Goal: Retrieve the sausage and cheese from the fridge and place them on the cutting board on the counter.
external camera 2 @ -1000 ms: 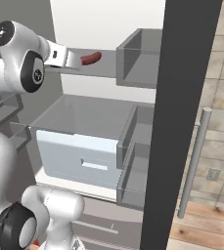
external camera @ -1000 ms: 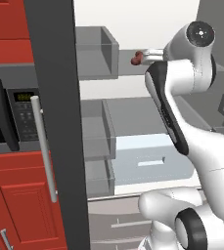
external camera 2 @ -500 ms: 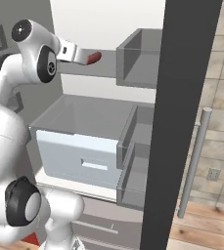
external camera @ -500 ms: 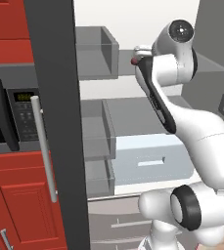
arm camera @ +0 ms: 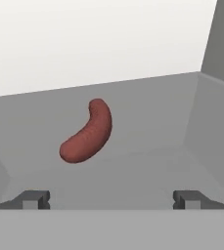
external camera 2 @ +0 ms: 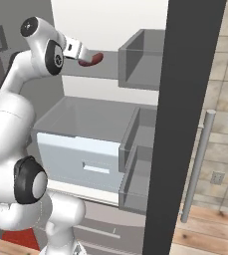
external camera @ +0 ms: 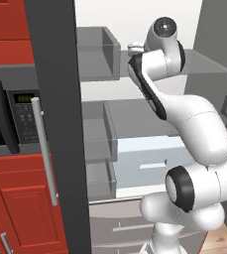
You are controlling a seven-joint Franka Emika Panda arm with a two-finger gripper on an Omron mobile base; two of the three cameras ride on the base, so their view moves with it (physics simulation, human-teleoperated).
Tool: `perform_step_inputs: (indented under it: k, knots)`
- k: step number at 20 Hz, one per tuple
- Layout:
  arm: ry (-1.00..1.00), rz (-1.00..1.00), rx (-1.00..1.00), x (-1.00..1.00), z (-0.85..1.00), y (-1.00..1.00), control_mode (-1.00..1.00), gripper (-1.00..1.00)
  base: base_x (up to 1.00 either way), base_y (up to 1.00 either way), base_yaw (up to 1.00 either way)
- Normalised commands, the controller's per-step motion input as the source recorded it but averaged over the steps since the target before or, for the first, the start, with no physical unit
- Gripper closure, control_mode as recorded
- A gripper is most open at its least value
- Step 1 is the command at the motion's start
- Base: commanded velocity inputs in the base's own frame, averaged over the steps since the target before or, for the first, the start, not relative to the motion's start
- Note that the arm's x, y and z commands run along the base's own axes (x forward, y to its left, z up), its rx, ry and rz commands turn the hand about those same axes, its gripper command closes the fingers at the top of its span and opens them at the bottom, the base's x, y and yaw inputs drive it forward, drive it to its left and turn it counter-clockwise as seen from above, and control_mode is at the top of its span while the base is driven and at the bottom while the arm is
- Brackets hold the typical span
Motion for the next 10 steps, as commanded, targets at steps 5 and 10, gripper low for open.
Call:
perform_step_inputs:
  k: [5, 10]
  knots:
    - [0.1, -0.05, 0.0, 0.45, -0.04, 0.01, -1.0, -1.0, 0.0, 0.0, 0.0]
    - [0.13, -0.02, 0.01, 0.36, -0.1, 0.0, -1.0, -1.0, 0.0, 0.0, 0.0]
